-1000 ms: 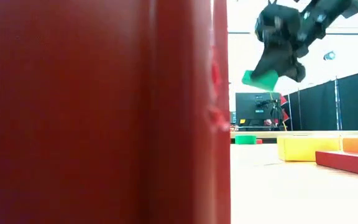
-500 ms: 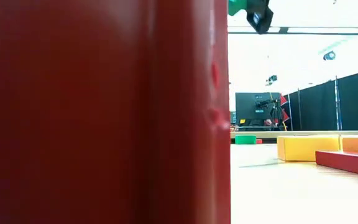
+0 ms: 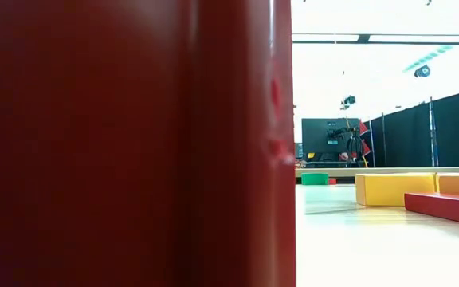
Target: Sort blocks
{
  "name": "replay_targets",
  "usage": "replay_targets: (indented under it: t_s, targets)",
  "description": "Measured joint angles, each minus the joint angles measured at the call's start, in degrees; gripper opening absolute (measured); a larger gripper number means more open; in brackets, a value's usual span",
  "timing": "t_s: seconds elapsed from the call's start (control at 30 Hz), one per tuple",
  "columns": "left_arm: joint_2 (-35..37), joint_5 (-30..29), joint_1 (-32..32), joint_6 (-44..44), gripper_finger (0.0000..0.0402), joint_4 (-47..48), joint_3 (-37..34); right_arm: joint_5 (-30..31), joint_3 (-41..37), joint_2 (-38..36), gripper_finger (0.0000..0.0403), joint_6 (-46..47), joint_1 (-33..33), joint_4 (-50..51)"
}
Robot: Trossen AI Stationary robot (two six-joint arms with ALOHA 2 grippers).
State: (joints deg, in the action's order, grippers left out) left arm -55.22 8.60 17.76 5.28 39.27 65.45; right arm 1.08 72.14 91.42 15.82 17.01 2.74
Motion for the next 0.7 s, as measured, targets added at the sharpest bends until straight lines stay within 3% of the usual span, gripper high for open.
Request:
replay_targets:
  t_s: [0.13,0.53,0.7]
  targets:
    - [0.0,0.0,0.0,-0.02,0.0109,0.03,0.0,-0.07,2.45,3.22,0.0125,-1.51,-0.12,0.17]
    - [0.0,0.02,0.01,-0.02,0.0108,0.15,0.0,0.63,2.91,2.9,0.0227,-1.87,-0.76,0.34]
    - [0.0,0.02,0.02,-0.04,0.0109,0.11,0.0,9.47,2.91,0.31,0.0232,-4.85,-1.83,9.37]
